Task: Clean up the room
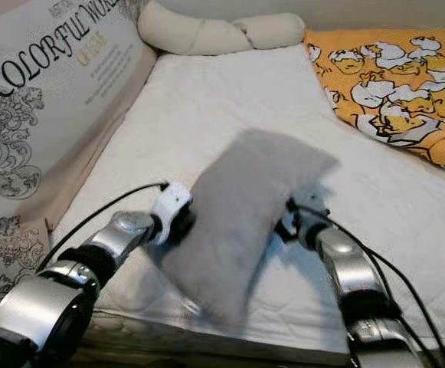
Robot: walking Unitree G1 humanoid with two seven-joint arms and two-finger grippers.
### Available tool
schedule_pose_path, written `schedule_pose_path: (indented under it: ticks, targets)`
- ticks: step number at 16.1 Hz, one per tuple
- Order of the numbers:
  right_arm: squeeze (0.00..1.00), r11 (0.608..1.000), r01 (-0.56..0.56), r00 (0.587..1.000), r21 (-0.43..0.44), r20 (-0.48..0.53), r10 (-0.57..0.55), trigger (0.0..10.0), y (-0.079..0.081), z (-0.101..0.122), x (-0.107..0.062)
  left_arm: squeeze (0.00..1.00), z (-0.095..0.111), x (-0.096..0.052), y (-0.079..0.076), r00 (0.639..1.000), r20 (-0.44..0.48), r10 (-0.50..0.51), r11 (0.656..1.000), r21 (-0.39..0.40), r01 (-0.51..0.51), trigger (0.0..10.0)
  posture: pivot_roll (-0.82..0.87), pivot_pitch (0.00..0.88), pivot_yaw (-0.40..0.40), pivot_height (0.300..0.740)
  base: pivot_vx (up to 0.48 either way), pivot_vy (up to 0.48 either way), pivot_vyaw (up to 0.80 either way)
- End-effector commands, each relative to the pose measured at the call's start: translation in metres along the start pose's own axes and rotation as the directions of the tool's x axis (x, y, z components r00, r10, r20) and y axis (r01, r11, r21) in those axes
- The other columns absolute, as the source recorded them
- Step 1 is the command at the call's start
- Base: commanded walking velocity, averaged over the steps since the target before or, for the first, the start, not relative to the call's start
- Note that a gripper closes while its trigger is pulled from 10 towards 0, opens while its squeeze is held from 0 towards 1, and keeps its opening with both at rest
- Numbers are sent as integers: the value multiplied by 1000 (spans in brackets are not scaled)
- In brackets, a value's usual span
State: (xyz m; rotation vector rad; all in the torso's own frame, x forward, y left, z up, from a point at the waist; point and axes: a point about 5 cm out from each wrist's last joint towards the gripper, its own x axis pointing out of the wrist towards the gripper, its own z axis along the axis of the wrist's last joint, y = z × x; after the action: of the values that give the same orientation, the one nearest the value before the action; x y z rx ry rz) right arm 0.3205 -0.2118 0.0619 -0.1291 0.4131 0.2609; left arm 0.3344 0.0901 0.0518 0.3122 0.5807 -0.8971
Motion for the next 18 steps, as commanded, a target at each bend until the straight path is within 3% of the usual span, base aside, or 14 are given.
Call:
schedule_pose_path:
  ticks: [1,3,4,6,7,8,9,10,11,12,14,15,16,18]
  targets:
    - [1000,998,21,991,63,128,-29,10000,0,28,6,0,-9,3,-15,987,-32,-158,987,-17,157,10000,-135,0,152,740,0,0,0]
    - [1000,995,9,993,103,117,-21,10000,1,30,12,0,-2,-2,-15,960,27,-279,959,-50,280,10000,-113,0,138,740,0,0,0]
    - [1000,997,-3,997,78,82,-4,10000,2,26,13,0,2,-6,-14,941,64,-332,940,-57,336,10000,-107,0,132,740,0,0,0]
    - [1000,996,-18,999,90,35,15,10000,0,15,12,0,3,-14,-5,949,97,-301,951,-46,306,10000,-100,0,121,740,0,0,0]
    - [1000,992,22,999,128,38,-27,10000,-10,13,9,729,2,-22,10,974,130,-185,979,-59,194,10000,-104,0,126,740,0,0,0]
    - [1000,990,33,998,140,39,-39,10000,-13,13,9,729,1,-24,14,978,138,-159,982,-78,171,10000,-104,0,126,740,0,0,0]
    - [1000,984,43,998,172,37,-50,10000,-17,13,7,1000,2,-28,20,979,165,-121,984,-109,140,10000,-108,0,129,740,0,0,0]
    - [1000,977,55,998,208,31,-63,10000,-22,13,6,1000,2,-34,26,978,186,-98,985,-122,122,10000,-111,0,134,740,0,0,0]
    - [1000,939,59,994,339,66,-86,10000,-31,15,3,1000,1,-51,44,961,278,-7,965,-252,80,10000,-119,0,145,740,0,0,0]
    - [1000,931,56,993,360,73,-88,10000,-32,15,3,1000,1,-54,48,953,303,15,954,-290,78,10000,-122,0,148,740,0,0,0]
    - [1000,866,42,986,499,121,-117,10000,-35,16,1,1000,0,-73,73,874,398,278,833,-554,-13,10000,-128,0,153,740,0,0,0]
    - [1000,847,32,983,531,134,-122,10000,-35,16,1,1000,-2,-76,77,858,392,332,804,-593,-41,10000,-132,0,155,740,0,0,0]
    - [1000,809,39,981,586,131,-143,10000,-35,11,0,1000,-4,-75,81,831,356,428,751,-652,-107,10000,-139,0,156,740,0,0,0]
    - [1000,782,31,971,623,165,-170,10000,-32,5,-1,1000,-5,-64,76,831,276,483,728,-654,-206,10000,-154,0,160,740,0,0,0]
